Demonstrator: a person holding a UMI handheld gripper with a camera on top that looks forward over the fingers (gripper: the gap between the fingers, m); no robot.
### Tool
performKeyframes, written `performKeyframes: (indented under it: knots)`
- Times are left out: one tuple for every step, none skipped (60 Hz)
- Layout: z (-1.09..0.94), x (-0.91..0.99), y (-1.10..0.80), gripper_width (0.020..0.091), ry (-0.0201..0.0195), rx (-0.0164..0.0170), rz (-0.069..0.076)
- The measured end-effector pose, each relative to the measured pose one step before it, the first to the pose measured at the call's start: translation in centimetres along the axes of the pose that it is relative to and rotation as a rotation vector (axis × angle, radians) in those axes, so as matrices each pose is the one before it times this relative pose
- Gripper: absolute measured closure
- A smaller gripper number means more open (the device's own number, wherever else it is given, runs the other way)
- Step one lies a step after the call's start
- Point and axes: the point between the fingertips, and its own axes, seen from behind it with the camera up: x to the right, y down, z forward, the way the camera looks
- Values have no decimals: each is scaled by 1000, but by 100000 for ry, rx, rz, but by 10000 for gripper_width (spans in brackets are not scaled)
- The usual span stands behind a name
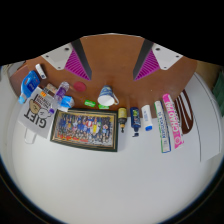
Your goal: Pour water
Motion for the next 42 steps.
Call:
performKeyframes:
  knots:
    - [41, 349, 68, 248, 809, -196, 204]
    - [127, 485, 67, 248, 675, -60, 144]
    - [132, 500, 61, 249, 650, 36, 197]
    - [144, 584, 81, 247, 604, 105, 237]
    - [150, 661, 91, 247, 587, 76, 273]
    - [175, 662, 119, 247, 588, 74, 291]
    - [214, 682, 121, 247, 566, 72, 341]
    - [219, 696, 141, 246, 462, 70, 337]
    - [210, 683, 145, 247, 418, 20, 398]
    - [248, 738, 147, 246, 394, 66, 381]
    - [250, 742, 111, 246, 531, 128, 461]
    - [294, 776, 92, 245, 577, 210, 461]
    - [-921, -1098, -203, 244, 1116, -145, 323]
    - [1527, 2538, 328, 245, 217, 568, 444]
    - [426, 941, 122, 246, 654, 278, 224]
    - [464, 934, 113, 246, 672, 301, 141]
    - [484, 886, 101, 247, 764, 420, 52]
    - [460, 898, 72, 247, 804, 445, 2]
    - [511, 871, 81, 245, 811, 487, 36]
    - [548, 858, 89, 245, 812, 395, -56]
    - [569, 868, 97, 246, 761, 247, -145]
    - [592, 820, 97, 248, 716, 270, -171]
    - [613, 796, 28, 247, 590, 397, -213]
    - [648, 798, 16, 246, 558, 518, -225]
    - [665, 795, 20, 244, 616, 509, -169]
    - [689, 809, 35, 245, 615, 458, -116]
    - [715, 764, 3, 246, 551, 382, 12]
    - [753, 683, -32, 244, 394, 446, 77]
    - [782, 624, -80, 241, 153, 542, 99]
    - [810, 568, -112, 244, -3, 777, 111]
    - [848, 581, -111, 245, -74, 850, 99]
    - [870, 589, -91, 244, -82, 789, 134]
    - [868, 587, -81, 242, -60, 698, 165]
    - [832, 552, -58, 245, -106, 589, 151]
    - [866, 515, -37, 247, -176, 521, 126]
    - [874, 466, -5, 247, -264, 410, 83]
    - [875, 451, -7, 247, -389, 348, 110]
    - [839, 370, -17, 248, -438, 359, 188]
    - [832, 349, -52, 250, -510, 527, 157]
    - [818, 323, -68, 251, -601, 615, 119]
    - [827, 305, -39, 254, -590, 655, 164]
    - [826, 261, -33, 252, -597, 575, 146]
